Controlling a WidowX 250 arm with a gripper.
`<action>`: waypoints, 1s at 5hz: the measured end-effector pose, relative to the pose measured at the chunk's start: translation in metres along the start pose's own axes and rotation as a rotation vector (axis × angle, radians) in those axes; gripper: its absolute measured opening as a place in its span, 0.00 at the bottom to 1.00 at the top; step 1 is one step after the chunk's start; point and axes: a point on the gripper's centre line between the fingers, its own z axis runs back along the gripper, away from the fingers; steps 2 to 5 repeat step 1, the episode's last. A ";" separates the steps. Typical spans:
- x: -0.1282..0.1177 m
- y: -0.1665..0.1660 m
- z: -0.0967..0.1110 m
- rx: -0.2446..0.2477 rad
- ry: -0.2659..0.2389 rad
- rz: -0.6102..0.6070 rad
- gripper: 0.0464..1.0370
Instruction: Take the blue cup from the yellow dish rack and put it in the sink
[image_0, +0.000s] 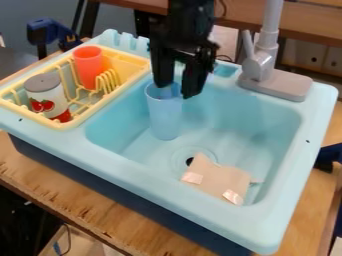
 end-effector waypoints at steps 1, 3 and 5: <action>-0.004 0.001 0.013 0.011 -0.011 0.015 0.97; -0.004 0.001 0.013 0.011 -0.011 0.015 0.97; -0.004 0.001 0.013 0.011 -0.011 0.015 0.97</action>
